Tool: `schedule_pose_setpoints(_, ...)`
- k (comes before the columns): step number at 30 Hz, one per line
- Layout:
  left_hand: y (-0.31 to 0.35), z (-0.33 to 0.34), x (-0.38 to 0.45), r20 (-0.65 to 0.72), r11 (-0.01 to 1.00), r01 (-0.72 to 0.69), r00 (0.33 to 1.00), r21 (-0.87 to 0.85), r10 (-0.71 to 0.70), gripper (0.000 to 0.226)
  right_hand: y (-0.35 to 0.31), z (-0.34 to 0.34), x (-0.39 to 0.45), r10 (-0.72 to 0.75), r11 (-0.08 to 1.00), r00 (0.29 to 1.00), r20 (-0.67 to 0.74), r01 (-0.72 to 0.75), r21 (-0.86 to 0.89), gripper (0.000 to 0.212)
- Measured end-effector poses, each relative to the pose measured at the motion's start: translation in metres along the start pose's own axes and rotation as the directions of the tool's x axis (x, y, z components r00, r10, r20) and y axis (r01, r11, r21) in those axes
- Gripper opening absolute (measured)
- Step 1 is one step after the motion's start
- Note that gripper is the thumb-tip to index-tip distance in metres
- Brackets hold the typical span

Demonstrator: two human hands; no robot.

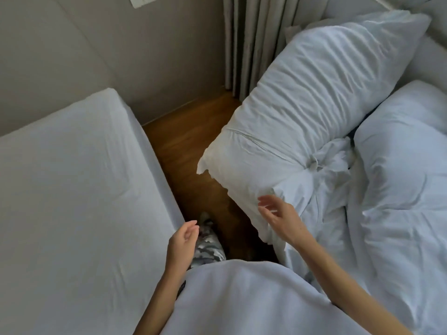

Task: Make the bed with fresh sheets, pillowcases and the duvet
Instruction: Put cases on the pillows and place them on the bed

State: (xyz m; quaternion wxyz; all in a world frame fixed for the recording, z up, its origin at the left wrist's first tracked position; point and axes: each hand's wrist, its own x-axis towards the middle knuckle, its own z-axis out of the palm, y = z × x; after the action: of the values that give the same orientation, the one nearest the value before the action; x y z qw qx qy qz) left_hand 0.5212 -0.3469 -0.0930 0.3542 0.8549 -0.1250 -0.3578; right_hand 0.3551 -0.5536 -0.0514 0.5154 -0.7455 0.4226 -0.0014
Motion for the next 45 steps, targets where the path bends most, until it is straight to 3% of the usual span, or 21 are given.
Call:
schedule_pose_setpoints(4, 0.024, -0.015, 0.079, 0.155, 0.996, -0.058, 0.987, 0.06, 0.048, 0.027, -0.002, 0.012, 0.03, 0.149, 0.988, 0.984, -0.1, -0.145, 0.046, 0.021)
schedule_pose_setpoints(7, 0.06, -0.039, 0.14, 0.307, 0.974, -0.171, 0.944, 0.151, 0.118, 0.026, -0.021, 0.02, 0.05, 0.276, 0.959, 0.93, -0.244, -0.247, 0.142, 0.021)
schedule_pose_setpoints(12, 0.141, -0.079, 0.243, 0.459, 0.875, -0.373, 0.864, 0.307, 0.207, 0.03, -0.061, 0.023, 0.086, 0.372, 0.92, 0.822, -0.432, -0.262, 0.292, 0.022)
schedule_pose_setpoints(17, 0.207, -0.081, 0.319, 0.492, 0.78, -0.506, 0.818, 0.369, 0.298, 0.03, -0.071, 0.01, 0.112, 0.432, 0.895, 0.751, -0.5, -0.286, 0.343, 0.027)
schedule_pose_setpoints(22, 0.245, -0.034, 0.346, 0.465, 0.838, -0.428, 0.85, 0.339, 0.246, 0.031, -0.054, -0.029, 0.139, 0.486, 0.869, 0.66, -0.573, -0.294, 0.398, 0.035)
schedule_pose_setpoints(25, 0.267, 0.016, 0.34, 0.51, 0.845, -0.432, 0.828, 0.315, 0.233, 0.036, -0.038, -0.065, 0.165, 0.497, 0.867, 0.596, -0.63, -0.319, 0.382, 0.05)
schedule_pose_setpoints(27, 0.287, 0.052, 0.339, 0.546, 0.86, -0.43, 0.806, 0.274, 0.229, 0.049, -0.025, -0.092, 0.189, 0.493, 0.868, 0.57, -0.658, -0.372, 0.328, 0.072)
schedule_pose_setpoints(30, 0.313, 0.105, 0.353, 0.647, 0.921, -0.33, 0.752, 0.206, 0.124, 0.09, -0.003, -0.133, 0.23, 0.567, 0.823, 0.545, -0.618, -0.404, 0.4, 0.104)
schedule_pose_setpoints(33, 0.318, 0.145, 0.371, 0.655, 0.946, -0.229, 0.755, 0.23, 0.023, 0.125, 0.016, -0.158, 0.269, 0.654, 0.754, 0.481, -0.583, -0.362, 0.547, 0.12)
schedule_pose_setpoints(35, 0.317, 0.16, 0.374, 0.628, 0.954, -0.195, 0.778, 0.229, 0.008, 0.133, 0.025, -0.165, 0.289, 0.71, 0.704, 0.413, -0.57, -0.395, 0.59, 0.124)
schedule_pose_setpoints(37, 0.314, 0.17, 0.372, 0.58, 0.959, -0.201, 0.813, 0.201, 0.049, 0.131, 0.029, -0.163, 0.302, 0.732, 0.68, 0.37, -0.572, -0.444, 0.583, 0.115)
schedule_pose_setpoints(40, 0.313, 0.177, 0.368, 0.519, 0.948, -0.248, 0.847, 0.198, 0.114, 0.12, 0.031, -0.162, 0.31, 0.721, 0.687, 0.298, -0.626, -0.428, 0.587, 0.077)
schedule_pose_setpoints(45, 0.319, 0.181, 0.352, 0.489, 0.958, -0.285, 0.84, 0.029, 0.235, 0.074, 0.03, -0.174, 0.292, 0.655, 0.753, 0.321, -0.684, -0.352, 0.556, 0.046)
